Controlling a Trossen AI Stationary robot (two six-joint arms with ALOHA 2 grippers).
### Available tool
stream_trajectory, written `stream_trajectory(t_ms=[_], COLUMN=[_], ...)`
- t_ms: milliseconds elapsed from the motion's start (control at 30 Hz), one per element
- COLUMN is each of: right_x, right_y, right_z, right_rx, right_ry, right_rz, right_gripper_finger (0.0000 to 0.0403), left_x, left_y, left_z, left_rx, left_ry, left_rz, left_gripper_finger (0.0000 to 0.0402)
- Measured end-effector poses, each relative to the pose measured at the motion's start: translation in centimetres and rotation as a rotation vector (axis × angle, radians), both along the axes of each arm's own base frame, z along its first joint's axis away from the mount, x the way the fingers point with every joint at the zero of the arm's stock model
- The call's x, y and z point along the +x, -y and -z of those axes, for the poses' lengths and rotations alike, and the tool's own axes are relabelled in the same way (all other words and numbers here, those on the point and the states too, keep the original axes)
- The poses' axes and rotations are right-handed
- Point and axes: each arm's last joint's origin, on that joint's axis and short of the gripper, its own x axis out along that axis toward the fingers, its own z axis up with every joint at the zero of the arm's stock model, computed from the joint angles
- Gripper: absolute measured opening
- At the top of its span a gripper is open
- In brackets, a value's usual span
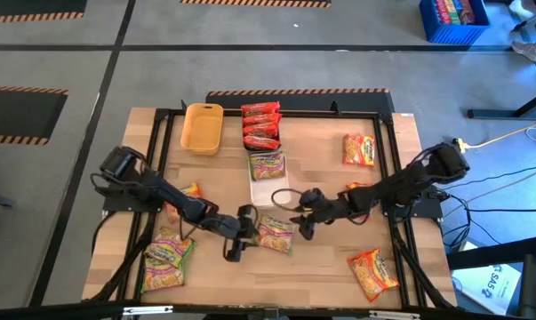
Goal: Sort Maruchan noodles
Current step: Put the top green noodle pack into the white bin
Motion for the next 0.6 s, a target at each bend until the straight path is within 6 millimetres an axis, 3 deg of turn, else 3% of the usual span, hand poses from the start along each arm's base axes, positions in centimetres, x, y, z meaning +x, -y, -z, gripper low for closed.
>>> stream_trajectory(t_ms=[133, 400, 600], right_x=[0.0, 1.1, 2.6], right_y=[0.1, -0.3, -1.0], right_z=[0.7, 3.5, 3.6], right_rx=[0.038, 0.138, 0.190], right_ry=[0.044, -0.011, -0.016], right_rz=[0.023, 0.073, 0.023], right_gripper_finger=[0.0205, 0.0303, 0.0325], left_x=[0.8, 0.9, 0.7], left_y=[0.8, 1.7, 1.9], left_z=[0.7, 1.2, 1.3], left_rx=[-0.025, -0.038, -0.039], left_ry=[-0.020, -0.032, -0.039], left_rz=[0.019, 0.035, 0.043], left_gripper_finger=[0.0174, 0.0174, 0.0174])
